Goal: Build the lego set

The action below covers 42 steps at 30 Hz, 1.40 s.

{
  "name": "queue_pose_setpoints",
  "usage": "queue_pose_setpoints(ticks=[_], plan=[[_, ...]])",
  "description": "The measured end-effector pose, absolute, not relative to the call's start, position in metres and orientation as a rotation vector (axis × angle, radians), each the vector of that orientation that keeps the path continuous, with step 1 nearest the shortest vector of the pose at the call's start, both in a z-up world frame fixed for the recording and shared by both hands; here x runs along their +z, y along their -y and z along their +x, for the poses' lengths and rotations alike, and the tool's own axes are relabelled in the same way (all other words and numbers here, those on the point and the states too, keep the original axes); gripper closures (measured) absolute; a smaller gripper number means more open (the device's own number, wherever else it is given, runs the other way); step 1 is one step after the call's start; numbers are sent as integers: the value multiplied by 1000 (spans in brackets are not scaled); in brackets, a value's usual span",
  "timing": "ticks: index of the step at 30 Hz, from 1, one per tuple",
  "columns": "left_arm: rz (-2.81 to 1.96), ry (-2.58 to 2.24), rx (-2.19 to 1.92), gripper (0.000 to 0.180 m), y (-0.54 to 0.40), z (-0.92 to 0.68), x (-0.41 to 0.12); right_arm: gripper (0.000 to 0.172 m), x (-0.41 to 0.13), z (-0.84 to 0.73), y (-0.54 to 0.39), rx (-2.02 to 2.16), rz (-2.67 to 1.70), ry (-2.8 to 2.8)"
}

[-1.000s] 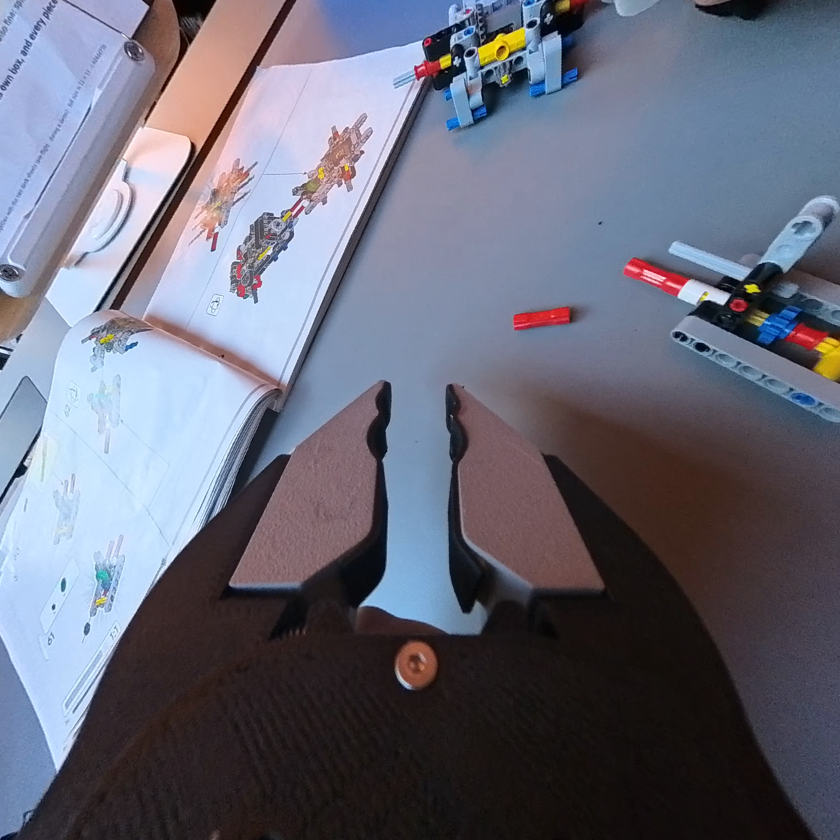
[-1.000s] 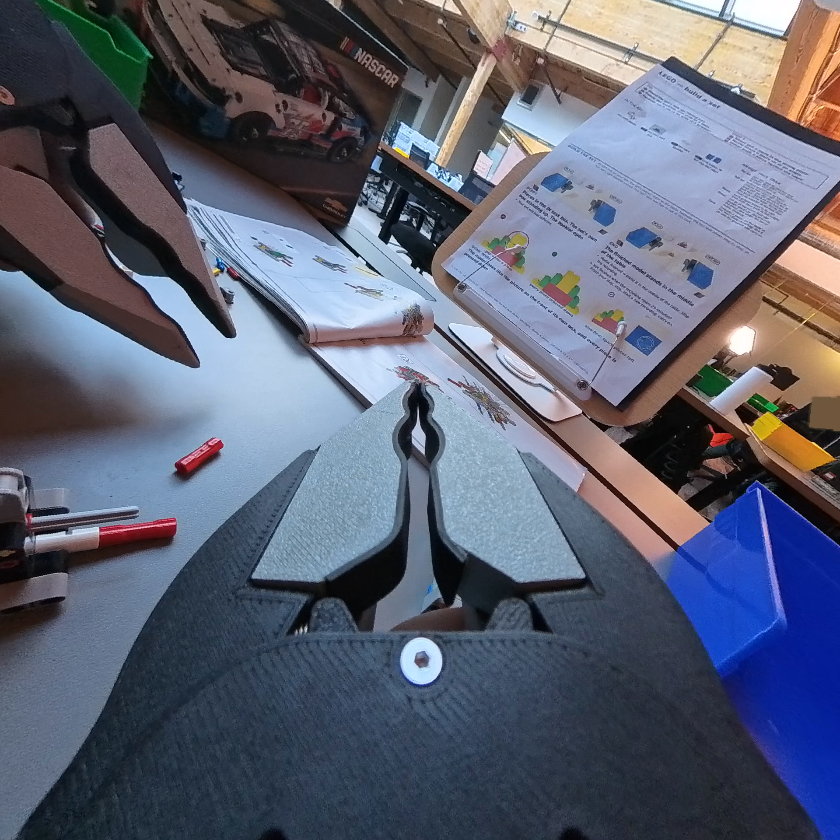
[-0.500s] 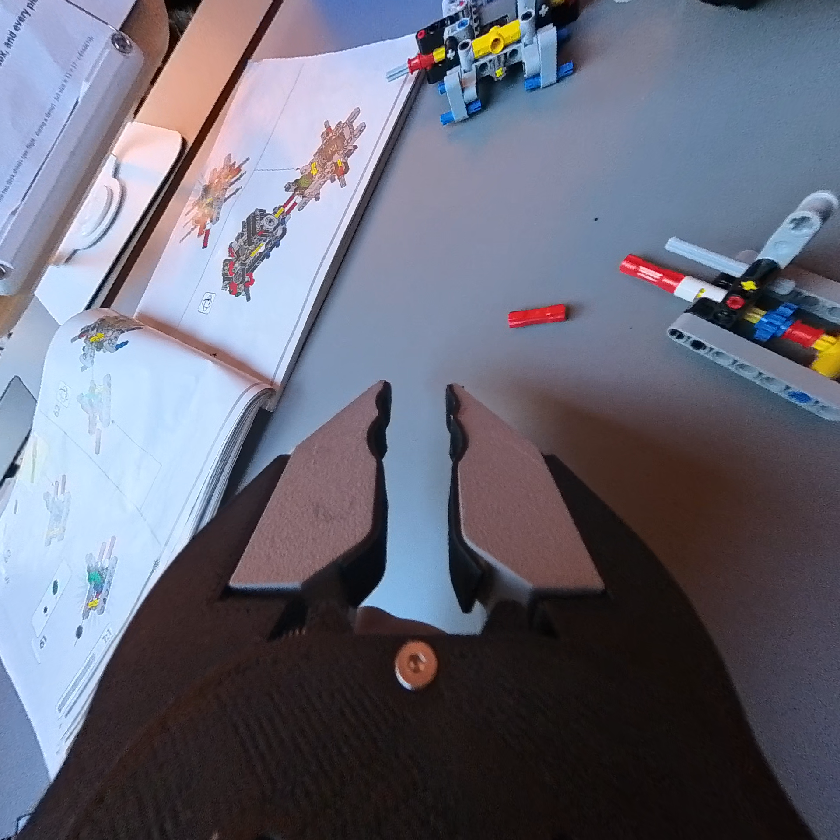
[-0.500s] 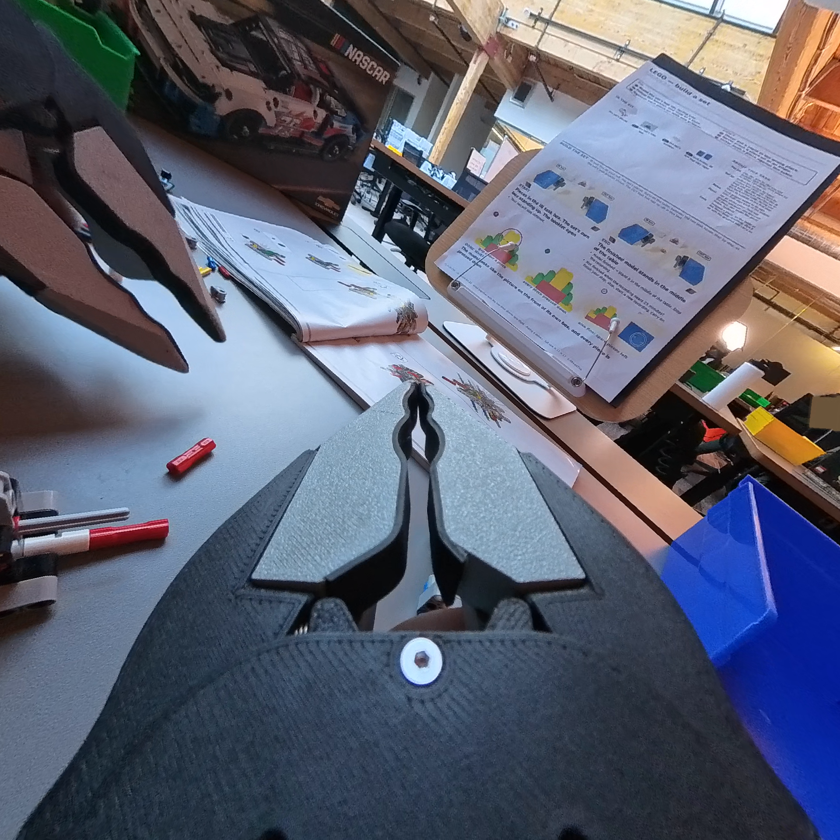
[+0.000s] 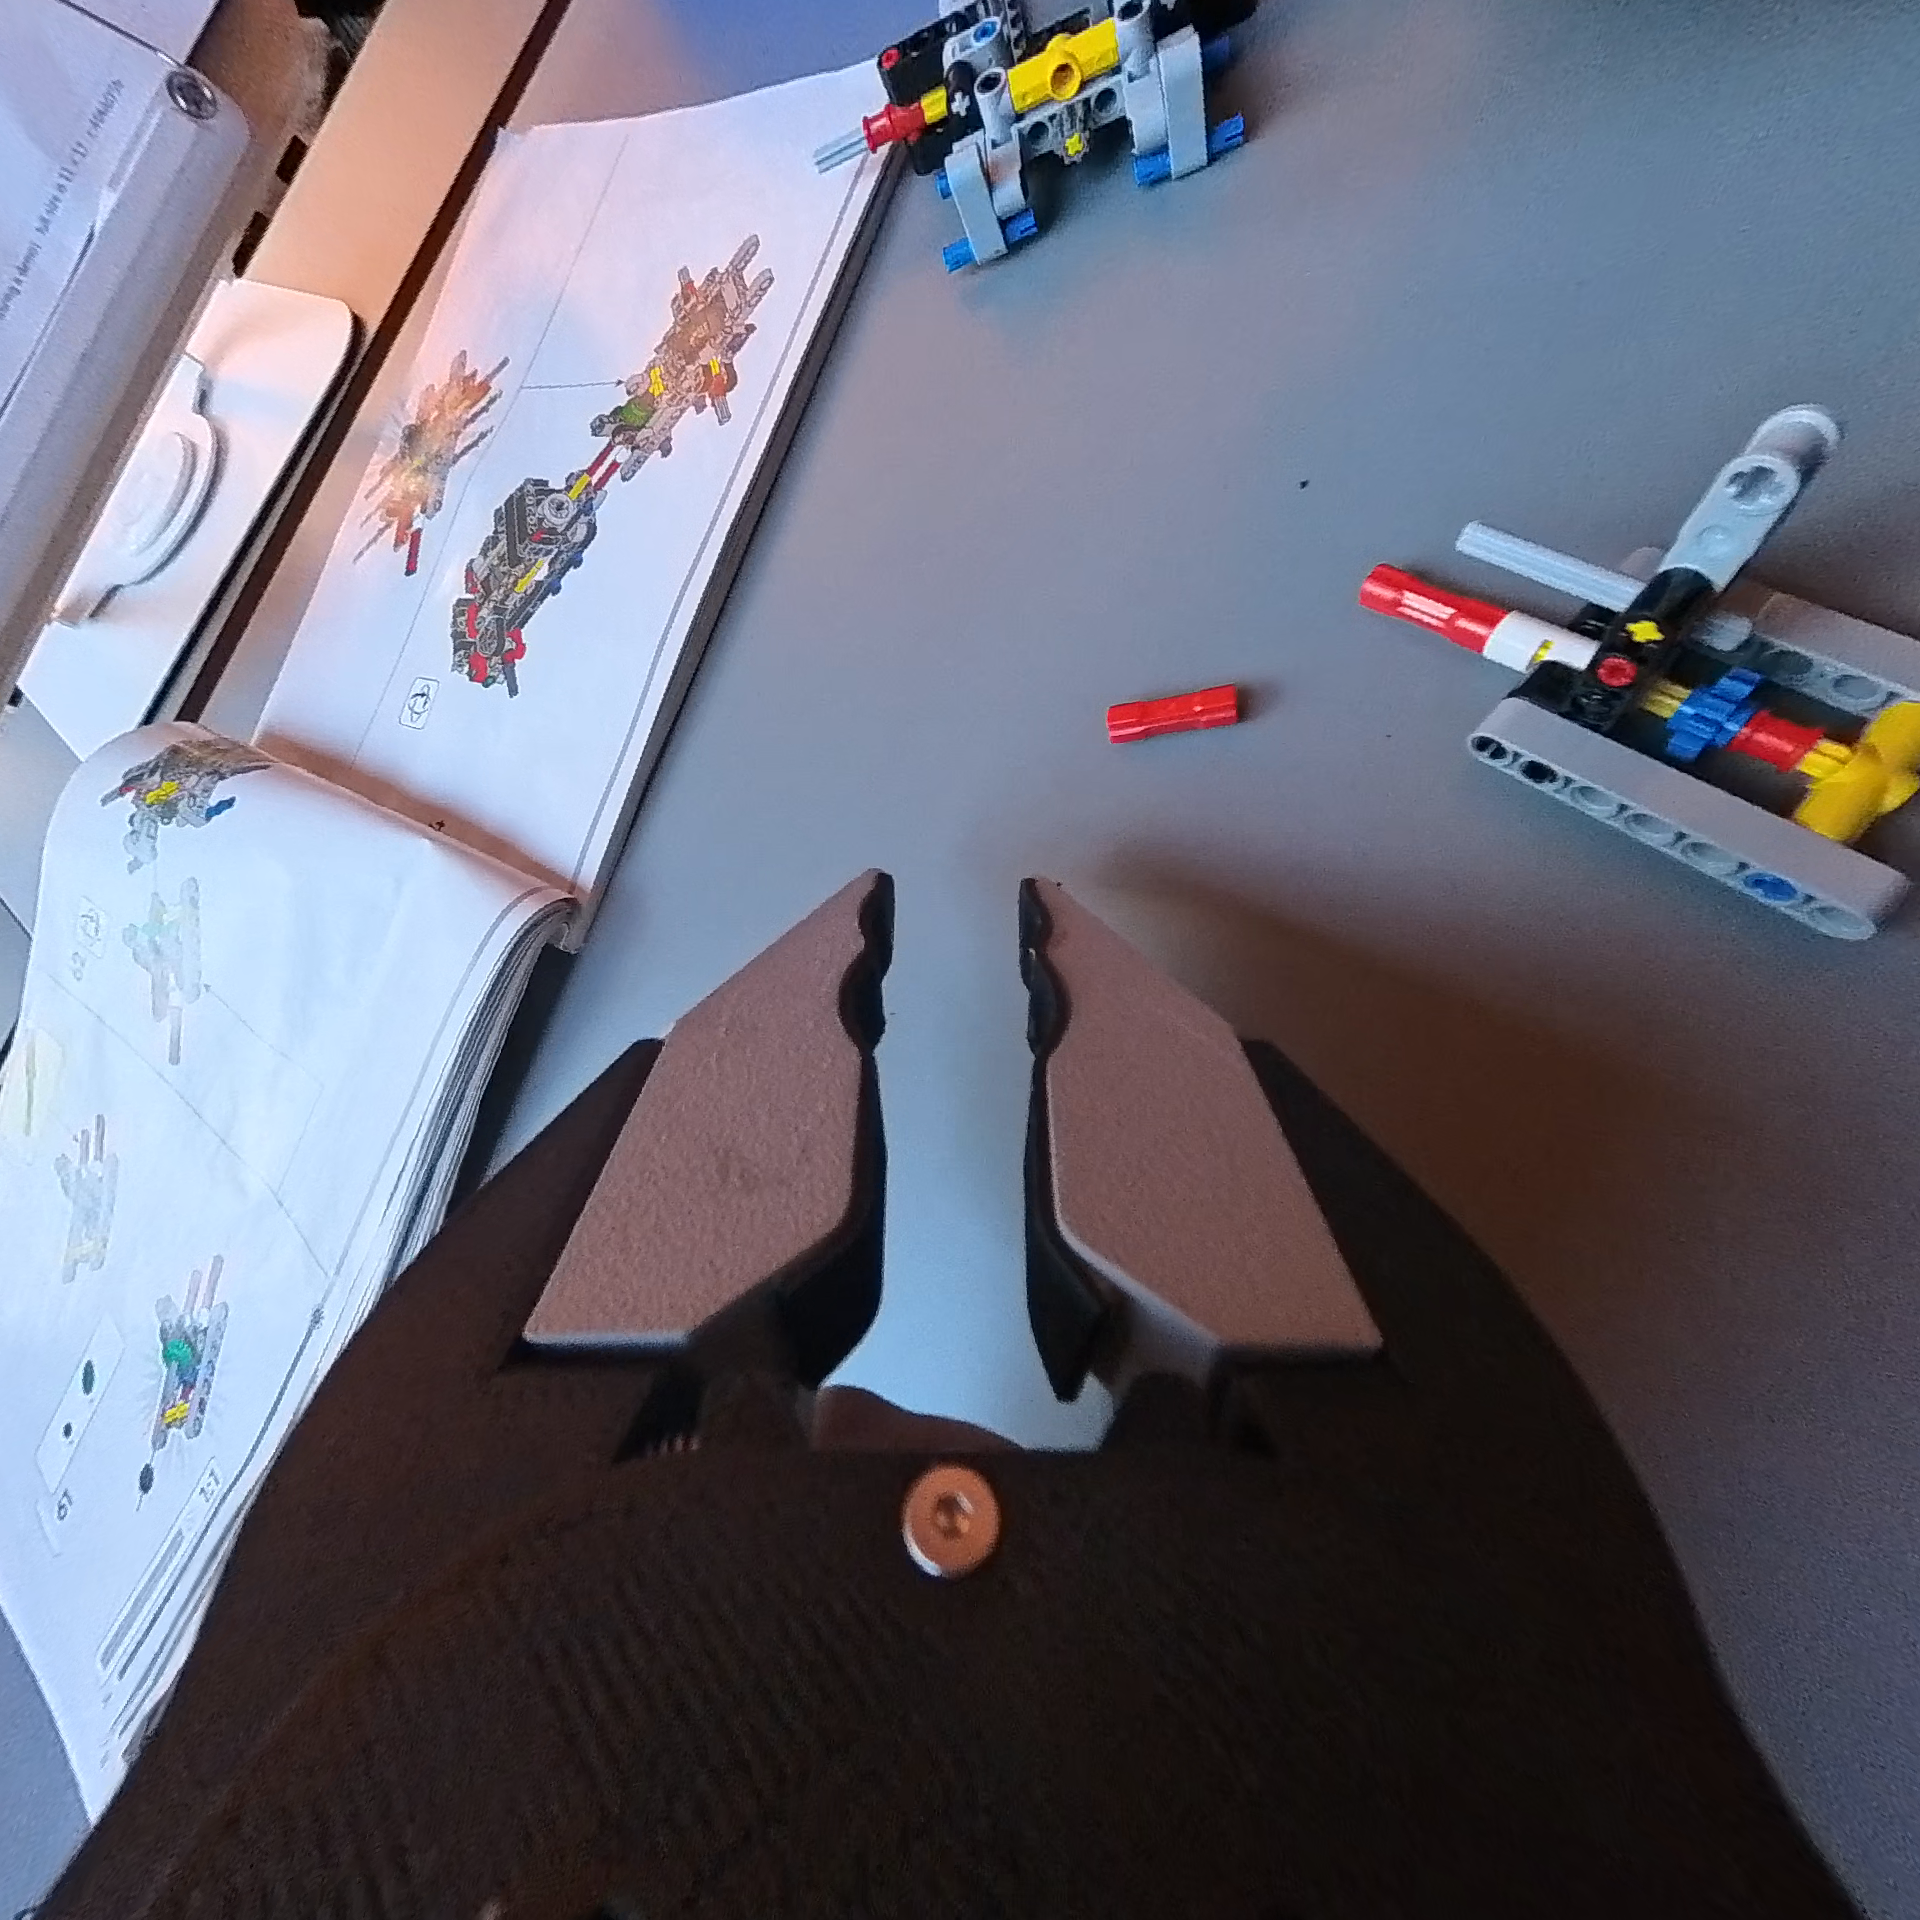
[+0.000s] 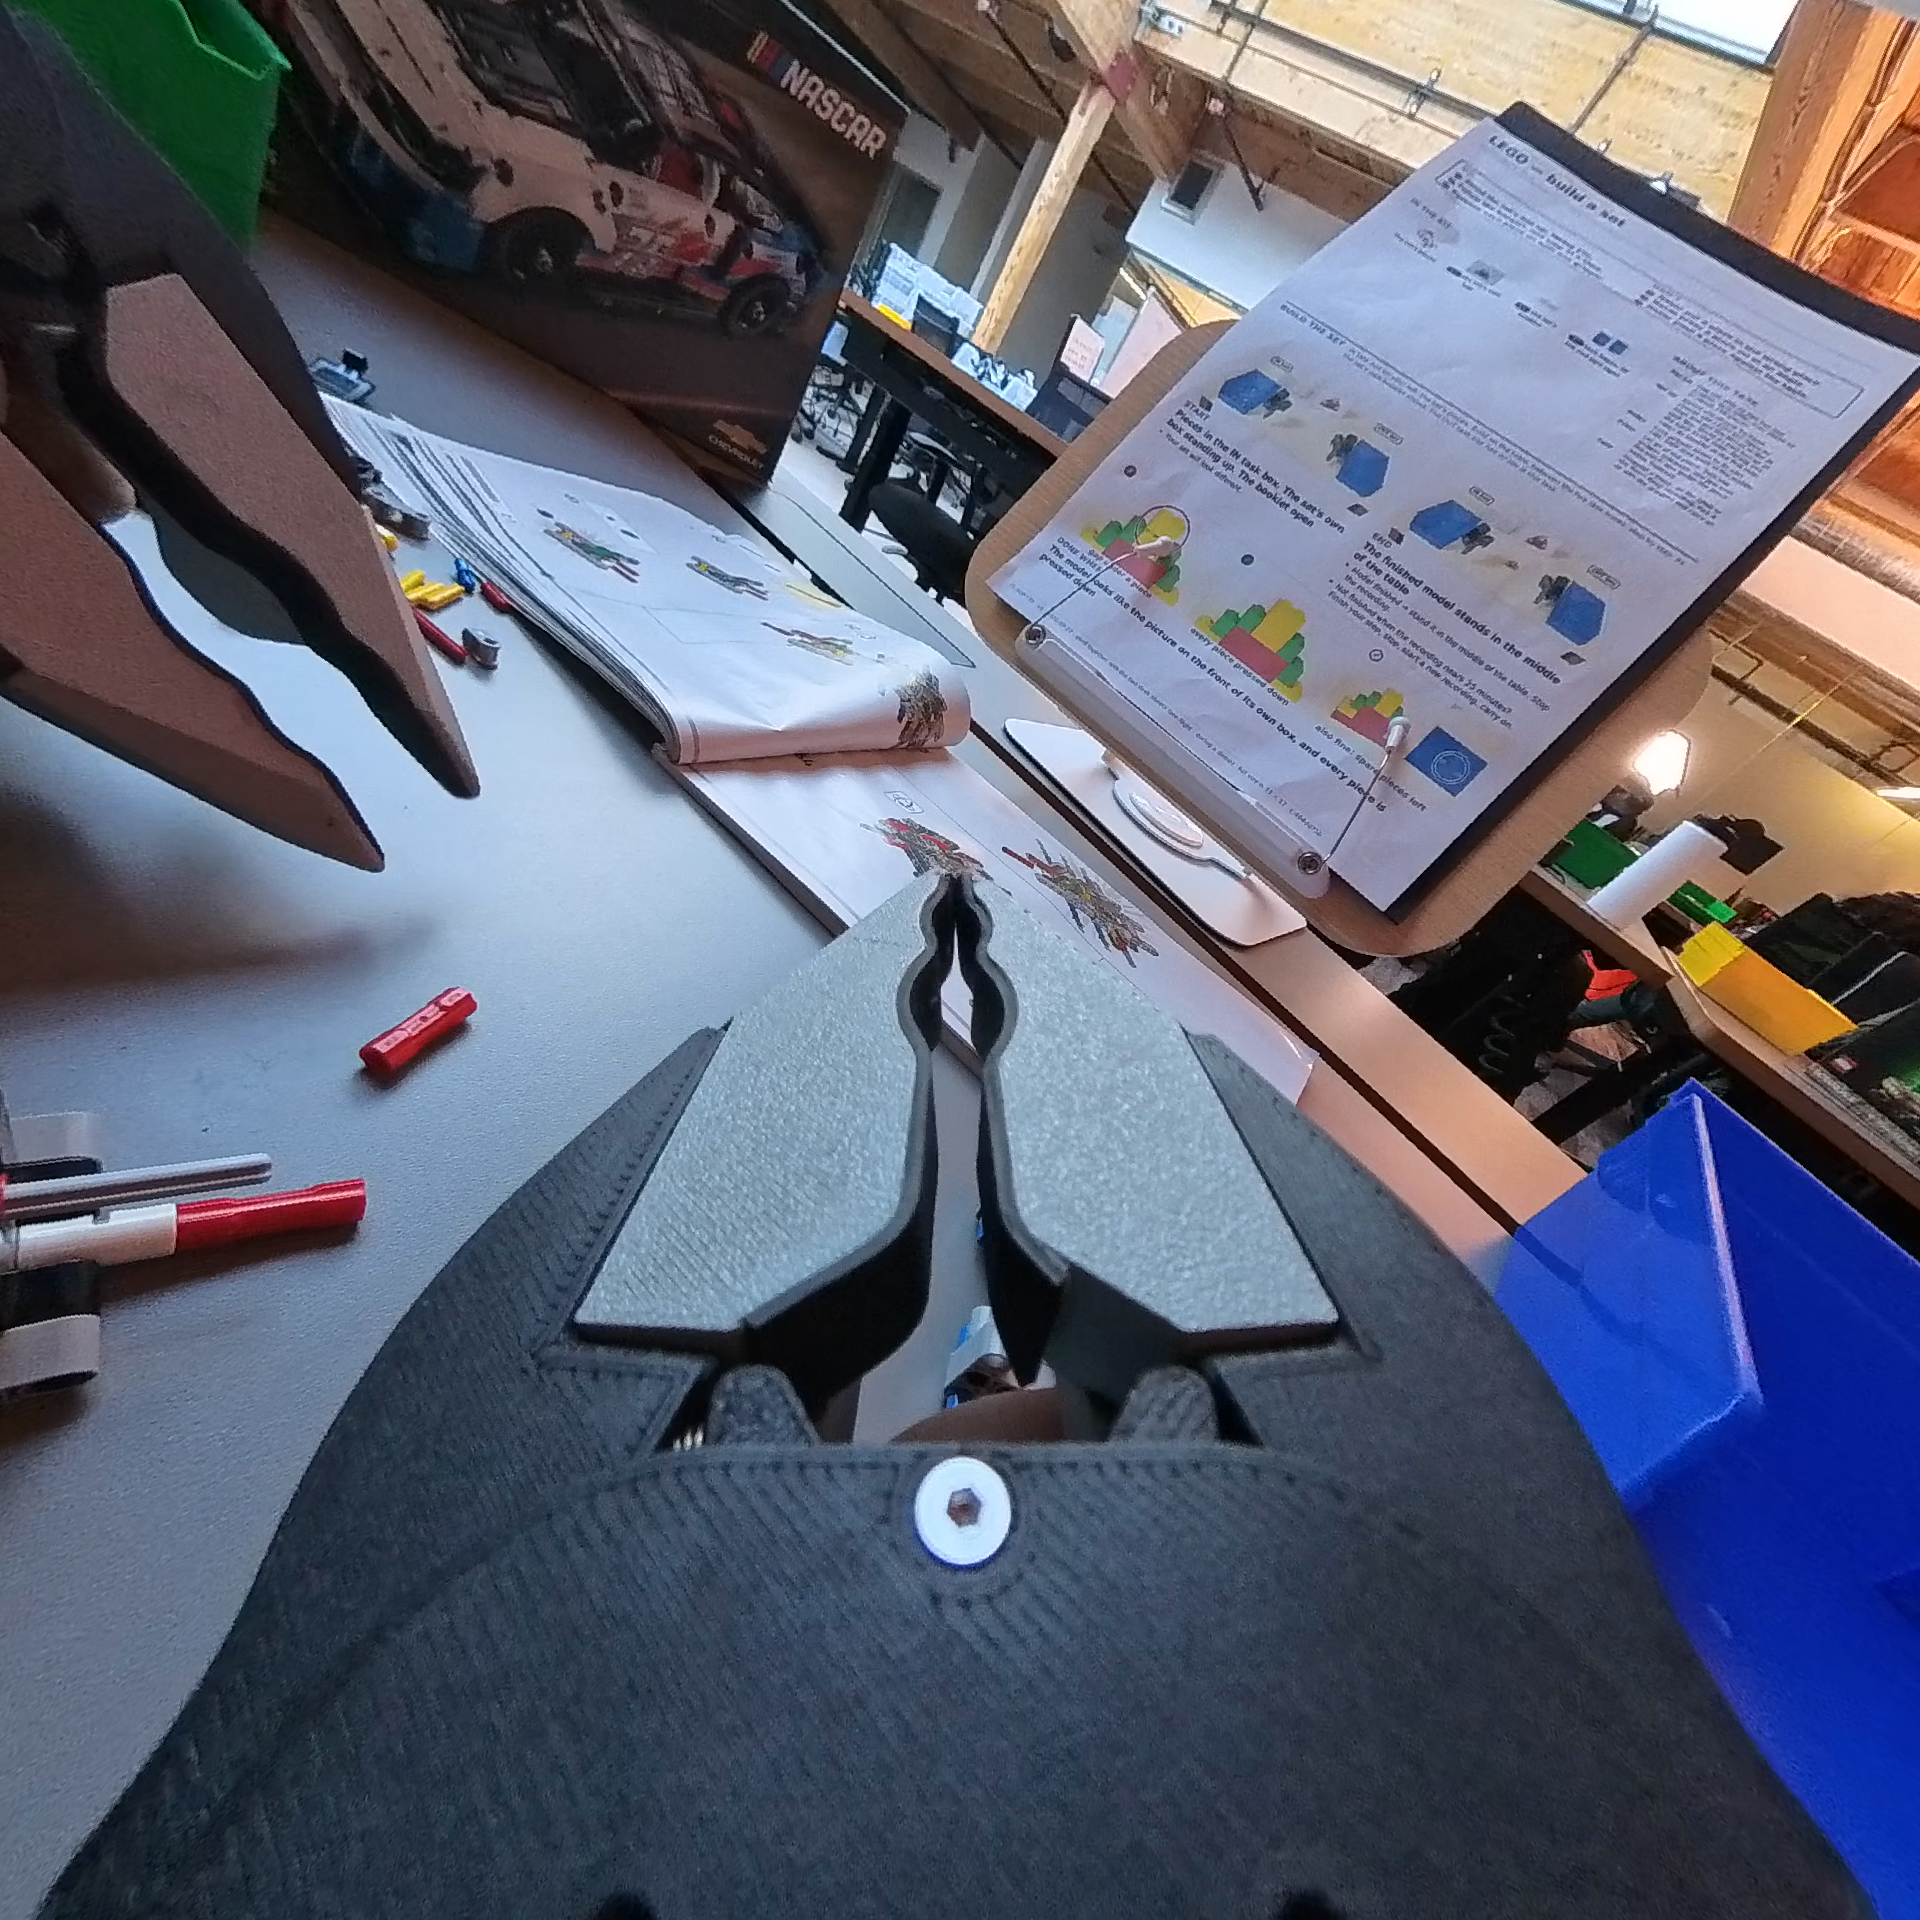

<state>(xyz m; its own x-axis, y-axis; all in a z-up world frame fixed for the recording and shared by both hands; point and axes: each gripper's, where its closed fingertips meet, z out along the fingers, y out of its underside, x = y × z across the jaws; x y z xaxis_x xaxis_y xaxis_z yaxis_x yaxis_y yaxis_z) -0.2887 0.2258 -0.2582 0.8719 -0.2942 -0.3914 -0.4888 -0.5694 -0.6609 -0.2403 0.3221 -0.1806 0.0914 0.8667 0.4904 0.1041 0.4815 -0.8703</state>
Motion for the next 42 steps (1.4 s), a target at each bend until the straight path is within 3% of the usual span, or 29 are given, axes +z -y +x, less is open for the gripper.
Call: queue_pose_setpoints(ticks=[42], plan=[[-2233, -612, 281, 159, -223, -278, -267, 172, -183, -241, -322, 684, -933, 1391]])
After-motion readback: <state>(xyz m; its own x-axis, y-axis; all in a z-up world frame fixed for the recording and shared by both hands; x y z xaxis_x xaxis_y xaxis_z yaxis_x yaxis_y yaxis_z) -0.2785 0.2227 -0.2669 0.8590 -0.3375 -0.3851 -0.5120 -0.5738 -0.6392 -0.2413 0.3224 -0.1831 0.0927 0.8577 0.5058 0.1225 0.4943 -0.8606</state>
